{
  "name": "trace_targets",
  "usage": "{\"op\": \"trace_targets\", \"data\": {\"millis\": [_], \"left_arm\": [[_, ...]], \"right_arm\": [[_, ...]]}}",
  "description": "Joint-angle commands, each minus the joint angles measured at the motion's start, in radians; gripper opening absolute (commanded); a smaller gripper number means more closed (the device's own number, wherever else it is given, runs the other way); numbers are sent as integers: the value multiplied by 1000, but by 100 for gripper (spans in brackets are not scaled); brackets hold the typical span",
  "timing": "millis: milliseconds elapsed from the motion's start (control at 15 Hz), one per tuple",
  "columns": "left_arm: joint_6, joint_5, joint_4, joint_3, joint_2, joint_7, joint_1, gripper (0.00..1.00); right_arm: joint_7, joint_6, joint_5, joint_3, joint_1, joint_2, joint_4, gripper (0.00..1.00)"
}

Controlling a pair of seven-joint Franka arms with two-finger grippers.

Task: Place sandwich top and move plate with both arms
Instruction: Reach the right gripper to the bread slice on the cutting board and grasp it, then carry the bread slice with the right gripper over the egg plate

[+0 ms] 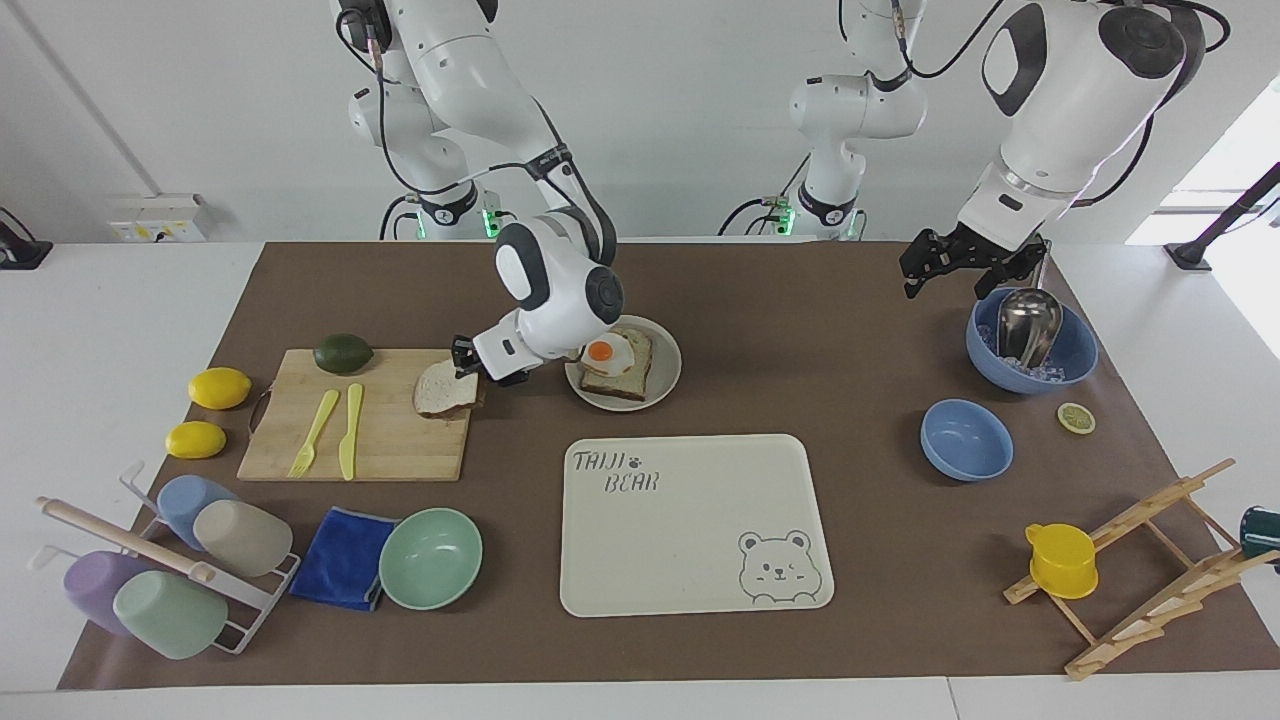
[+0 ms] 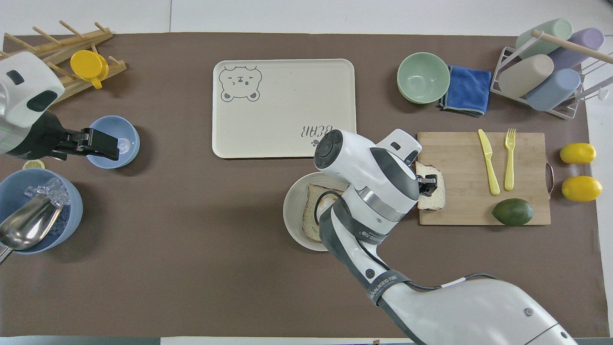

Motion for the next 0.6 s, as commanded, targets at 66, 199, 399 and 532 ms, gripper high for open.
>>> {"op": "trace_targets", "data": {"millis": [66,199,399,532], "left_arm": [[-8,-12,10,-4,-3,13,10,100],[-6,-12,10,-4,-5,13,10,100],[-8,-12,9,-4,-5,13,10,100],[-6,-12,10,-4,-5,13,10,100]], "right_arm": [[-18,-242,-8,29,157,-20,73,0],[1,-351,29,58,203,-34,118,0],[57,-471,136,63,225,-51,303,0],[53,-418,165,60,195,-60,340,0]]}}
